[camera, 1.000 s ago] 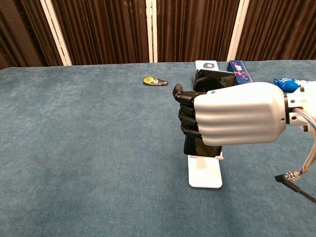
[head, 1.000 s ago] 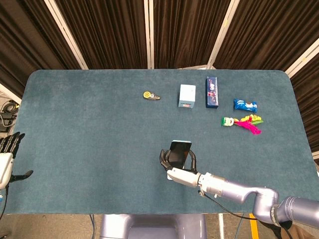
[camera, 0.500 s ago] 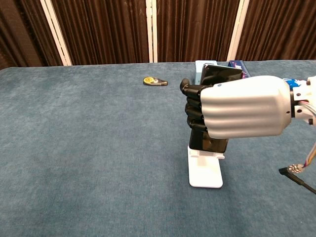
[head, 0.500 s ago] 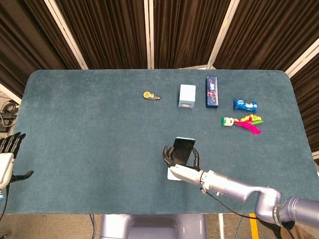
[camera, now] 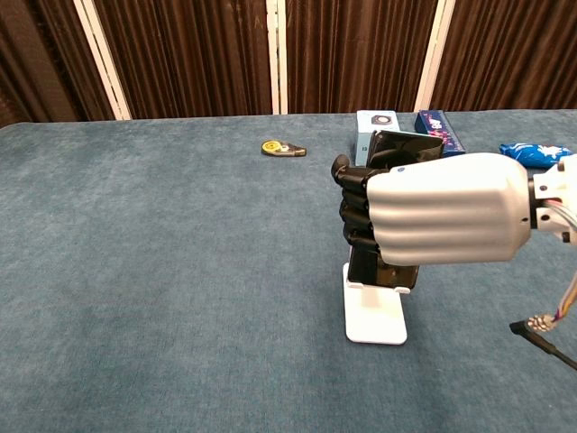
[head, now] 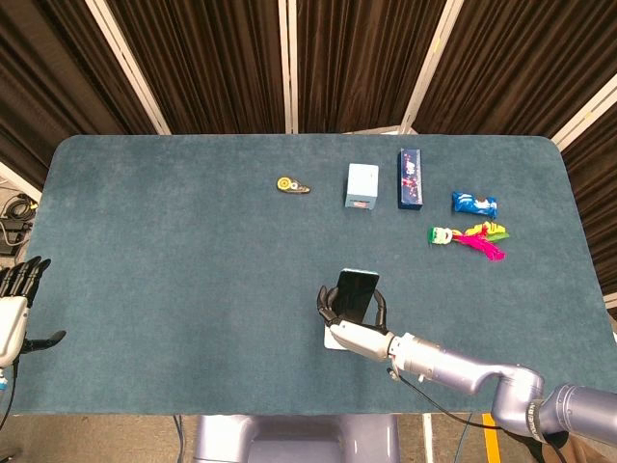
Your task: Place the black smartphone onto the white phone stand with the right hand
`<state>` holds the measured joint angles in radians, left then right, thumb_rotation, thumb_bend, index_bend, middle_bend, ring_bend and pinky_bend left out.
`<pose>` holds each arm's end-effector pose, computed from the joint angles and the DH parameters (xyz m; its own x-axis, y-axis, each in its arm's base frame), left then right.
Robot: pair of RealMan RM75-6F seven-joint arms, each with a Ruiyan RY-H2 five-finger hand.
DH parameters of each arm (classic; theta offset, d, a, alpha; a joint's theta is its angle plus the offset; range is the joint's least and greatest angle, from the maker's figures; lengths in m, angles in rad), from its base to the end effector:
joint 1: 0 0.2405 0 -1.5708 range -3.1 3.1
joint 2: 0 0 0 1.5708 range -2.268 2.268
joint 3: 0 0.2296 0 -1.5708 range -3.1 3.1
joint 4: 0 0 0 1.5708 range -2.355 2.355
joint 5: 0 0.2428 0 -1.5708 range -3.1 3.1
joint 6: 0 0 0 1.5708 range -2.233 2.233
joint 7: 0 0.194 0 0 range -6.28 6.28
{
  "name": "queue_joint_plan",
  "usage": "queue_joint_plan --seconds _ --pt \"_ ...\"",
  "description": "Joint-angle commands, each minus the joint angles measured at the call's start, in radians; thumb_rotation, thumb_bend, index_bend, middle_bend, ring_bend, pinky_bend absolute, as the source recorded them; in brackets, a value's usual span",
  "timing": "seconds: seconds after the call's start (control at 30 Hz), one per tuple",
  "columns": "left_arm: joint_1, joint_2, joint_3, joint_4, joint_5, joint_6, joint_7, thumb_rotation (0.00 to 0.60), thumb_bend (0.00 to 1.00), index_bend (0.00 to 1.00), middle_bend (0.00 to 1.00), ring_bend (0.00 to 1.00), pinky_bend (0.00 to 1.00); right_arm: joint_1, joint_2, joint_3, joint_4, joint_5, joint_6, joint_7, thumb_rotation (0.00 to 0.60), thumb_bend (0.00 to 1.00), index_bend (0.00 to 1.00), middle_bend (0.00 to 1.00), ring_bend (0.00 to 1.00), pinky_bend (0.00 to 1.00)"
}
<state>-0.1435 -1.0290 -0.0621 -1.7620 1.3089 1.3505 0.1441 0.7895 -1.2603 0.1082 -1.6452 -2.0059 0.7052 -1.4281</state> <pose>-0.3025 0.2462 0.1181 0.4386 0.1243 0.8901 0.8874 0.0967 -0.4508 -0.0688 -0.2895 -0.0676 0.4158 0.8944 -0.1647 0.7260 -0.2173 0.6525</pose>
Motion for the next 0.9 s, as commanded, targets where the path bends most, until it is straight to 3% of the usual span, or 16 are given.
queue_joint_plan --seconds 0.03,0.33,0.73,0.9 --pt "0.0 0.001 0.0 0.001 0.0 0.0 -0.002 0.6 0.0 0.0 0.0 0.0 0.0 -0.003 -0.003 0.001 0.001 0.003 -0.002 -0.002 0.6 0.32 0.52 0.46 0.37 0.34" --pt "-0.001 0.0 0.001 0.002 -0.001 -0.002 0.0 0.6 0.0 0.0 0.0 0.0 0.0 -0.017 -0.004 0.001 -0.003 0.014 0.008 0.006 0.6 0.32 0.3 0.27 0.24 0.32" --pt "-0.001 -0.002 0.004 -0.001 0.004 0.0 0.006 0.6 0.0 0.0 0.0 0.0 0.0 -0.04 0.025 -0.016 -0.01 -0.013 0.068 0.04 0.6 0.32 0.25 0.22 0.24 0.33" --pt "0.001 -0.001 0.006 -0.003 0.01 0.005 0.004 0.6 0.0 0.0 0.0 0.0 0.0 -0.057 0.064 -0.023 -0.028 -0.041 0.154 0.105 0.6 0.32 0.24 0.22 0.24 0.33"
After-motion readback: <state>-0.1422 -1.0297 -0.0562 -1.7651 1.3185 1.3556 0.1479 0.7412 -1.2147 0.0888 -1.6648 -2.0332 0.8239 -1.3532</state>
